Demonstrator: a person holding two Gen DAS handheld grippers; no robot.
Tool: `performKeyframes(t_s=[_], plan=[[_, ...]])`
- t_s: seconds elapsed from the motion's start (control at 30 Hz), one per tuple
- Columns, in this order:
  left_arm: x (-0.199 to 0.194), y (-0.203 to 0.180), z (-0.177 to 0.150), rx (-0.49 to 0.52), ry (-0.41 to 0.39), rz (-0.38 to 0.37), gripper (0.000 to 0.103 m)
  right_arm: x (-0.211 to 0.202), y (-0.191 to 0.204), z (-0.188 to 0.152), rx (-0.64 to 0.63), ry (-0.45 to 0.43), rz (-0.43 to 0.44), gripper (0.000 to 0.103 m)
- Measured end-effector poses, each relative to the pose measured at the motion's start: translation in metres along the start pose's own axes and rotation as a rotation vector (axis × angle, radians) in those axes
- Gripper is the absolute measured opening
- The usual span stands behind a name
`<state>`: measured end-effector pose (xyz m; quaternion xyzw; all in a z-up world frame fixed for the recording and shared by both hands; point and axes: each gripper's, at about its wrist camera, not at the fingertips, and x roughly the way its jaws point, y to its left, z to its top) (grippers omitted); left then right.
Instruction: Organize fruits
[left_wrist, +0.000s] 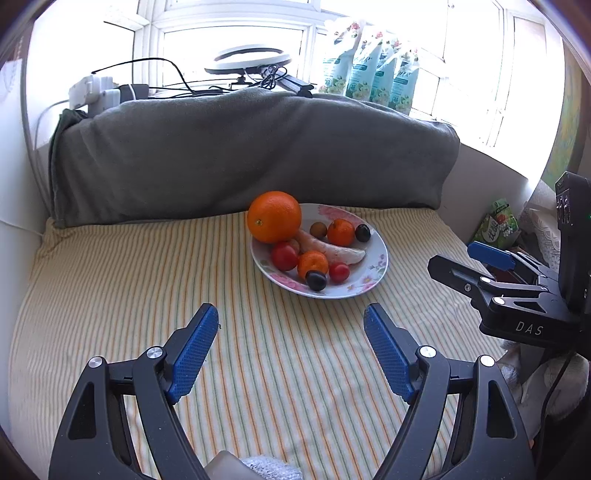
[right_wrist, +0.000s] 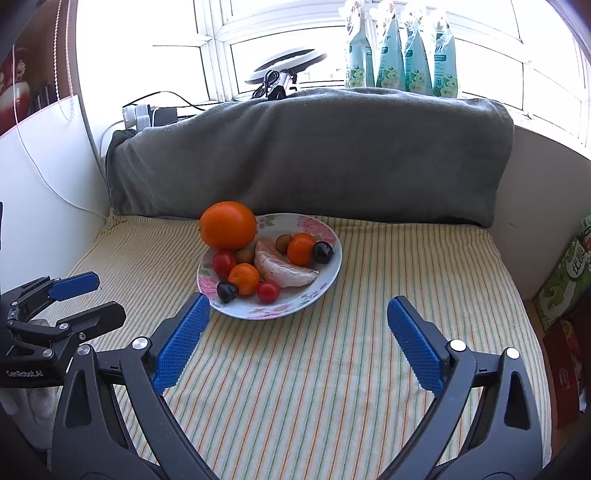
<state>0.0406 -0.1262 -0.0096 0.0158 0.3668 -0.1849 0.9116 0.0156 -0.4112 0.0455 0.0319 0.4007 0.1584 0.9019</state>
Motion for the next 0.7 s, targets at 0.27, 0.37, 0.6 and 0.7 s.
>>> performKeyframes(t_s=[0.27,0.37,0.6,0.7], plan=[[-0.002,0.001,-0.002,0.004,0.004,0.021,0.081,0.000,0.001,-0.004,0.005,0.016,-0.001,0.099],[-0.002,0.001,-0.003,0.007,0.005,0.023,0.081,0.001,0.001,-0.004,0.006,0.017,-0.001,0.099],[-0.006,0.003,-0.004,0.018,-0.024,0.024,0.081,0.006,-0.002,-0.008,0.016,0.032,-0.019,0.099],[-0.003,0.004,-0.004,0.026,-0.020,0.024,0.081,0.012,-0.007,-0.009,0.023,0.043,-0.032,0.100]])
